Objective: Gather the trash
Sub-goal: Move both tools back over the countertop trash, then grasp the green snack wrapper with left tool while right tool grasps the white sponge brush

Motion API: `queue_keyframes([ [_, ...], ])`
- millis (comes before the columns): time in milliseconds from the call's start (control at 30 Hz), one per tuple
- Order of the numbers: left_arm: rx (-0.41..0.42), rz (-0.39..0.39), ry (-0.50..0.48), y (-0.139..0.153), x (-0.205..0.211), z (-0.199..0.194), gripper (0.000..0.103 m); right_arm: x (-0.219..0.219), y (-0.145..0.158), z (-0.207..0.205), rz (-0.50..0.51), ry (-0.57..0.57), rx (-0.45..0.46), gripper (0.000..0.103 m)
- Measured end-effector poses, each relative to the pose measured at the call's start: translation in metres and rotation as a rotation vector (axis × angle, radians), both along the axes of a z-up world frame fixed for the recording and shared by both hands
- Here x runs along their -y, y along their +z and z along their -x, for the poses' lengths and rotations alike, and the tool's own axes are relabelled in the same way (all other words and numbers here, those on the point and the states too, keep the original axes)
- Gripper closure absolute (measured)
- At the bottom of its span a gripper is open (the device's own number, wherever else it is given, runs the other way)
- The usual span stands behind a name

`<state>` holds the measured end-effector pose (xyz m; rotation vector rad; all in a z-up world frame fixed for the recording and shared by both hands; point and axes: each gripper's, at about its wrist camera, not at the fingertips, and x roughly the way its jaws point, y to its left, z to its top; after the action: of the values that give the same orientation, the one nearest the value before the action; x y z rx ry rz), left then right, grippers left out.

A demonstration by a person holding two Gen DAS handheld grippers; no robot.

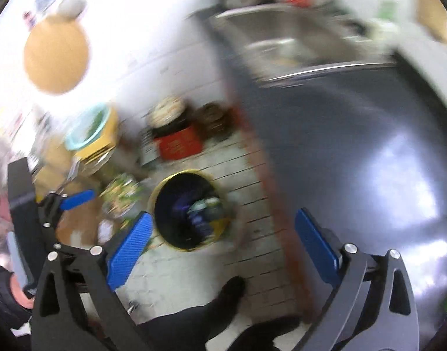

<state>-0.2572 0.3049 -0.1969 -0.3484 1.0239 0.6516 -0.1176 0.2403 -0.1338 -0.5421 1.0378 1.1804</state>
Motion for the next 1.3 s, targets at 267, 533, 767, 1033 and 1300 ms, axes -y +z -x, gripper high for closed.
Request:
queue_keyframes([
  [267, 0.126, 0.002, -0.463, 0.058, 0.129, -0.148, 0.006, 0.204, 0.064, -0.113, -0.056, -0.498, 0.132, 0.008],
  [533, 0.206, -0.016, -0.855, 0.092, 0.28, -0.253, 0.006, 0.418, 0.086, -0.152, -0.113, -0.942, 0.177, 0.008],
  [767, 0.188, -0.045, -1.03, 0.091, 0.351, -0.286, 0.006, 0.51, 0.076, -0.162, -0.113, -1.105, 0.168, 0.008],
  [1033, 0.139, -0.067, -1.09, 0.065, 0.38, -0.329, 0.006, 0.525, 0.053, -0.196, -0.106, -1.113, 0.127, 0.008],
  [1300, 0.127, -0.096, -1.138, 0.024, 0.402, -0.389, 0.006, 0.542, 0.012, -0.27, -0.071, -1.133, 0.038, 0.017],
])
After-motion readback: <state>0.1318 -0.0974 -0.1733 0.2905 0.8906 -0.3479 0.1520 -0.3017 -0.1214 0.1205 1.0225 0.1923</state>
